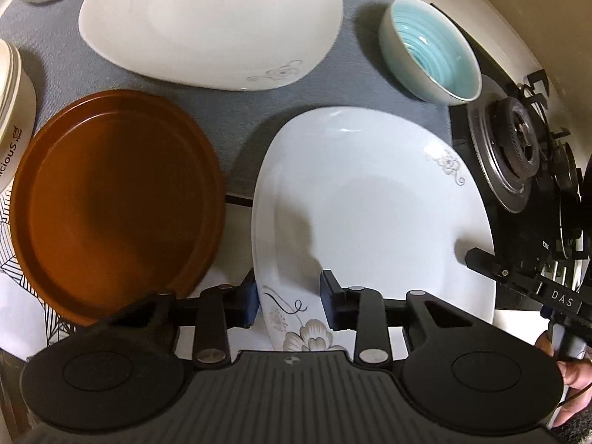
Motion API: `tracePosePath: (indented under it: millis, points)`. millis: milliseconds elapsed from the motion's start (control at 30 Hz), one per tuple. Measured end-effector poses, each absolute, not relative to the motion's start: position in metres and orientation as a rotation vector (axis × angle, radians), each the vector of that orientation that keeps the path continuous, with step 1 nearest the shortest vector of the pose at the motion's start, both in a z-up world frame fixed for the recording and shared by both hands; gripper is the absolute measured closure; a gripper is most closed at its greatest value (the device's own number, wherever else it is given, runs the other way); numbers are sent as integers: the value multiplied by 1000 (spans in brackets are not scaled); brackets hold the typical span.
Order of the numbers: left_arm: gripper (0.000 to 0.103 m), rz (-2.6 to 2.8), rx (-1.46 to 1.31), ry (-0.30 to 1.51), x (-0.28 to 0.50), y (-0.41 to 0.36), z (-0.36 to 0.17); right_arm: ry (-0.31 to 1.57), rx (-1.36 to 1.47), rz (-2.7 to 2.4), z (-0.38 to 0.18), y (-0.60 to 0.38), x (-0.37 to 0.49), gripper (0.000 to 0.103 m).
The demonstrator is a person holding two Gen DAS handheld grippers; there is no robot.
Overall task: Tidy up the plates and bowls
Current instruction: 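Lift the white flower plate with both tools toward the square white plate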
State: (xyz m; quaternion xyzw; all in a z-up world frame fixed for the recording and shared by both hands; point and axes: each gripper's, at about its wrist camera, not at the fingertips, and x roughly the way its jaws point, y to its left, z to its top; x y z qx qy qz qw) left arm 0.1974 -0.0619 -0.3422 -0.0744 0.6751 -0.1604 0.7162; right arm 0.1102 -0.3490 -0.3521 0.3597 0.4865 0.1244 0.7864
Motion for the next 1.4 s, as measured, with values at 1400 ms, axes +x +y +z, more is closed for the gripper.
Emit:
tracePosePath:
  millis: [1400]
  points:
    - [70, -327, -133, 1463, 186, -72, -326, 962, 777, 276, -346, -358, 77, 87]
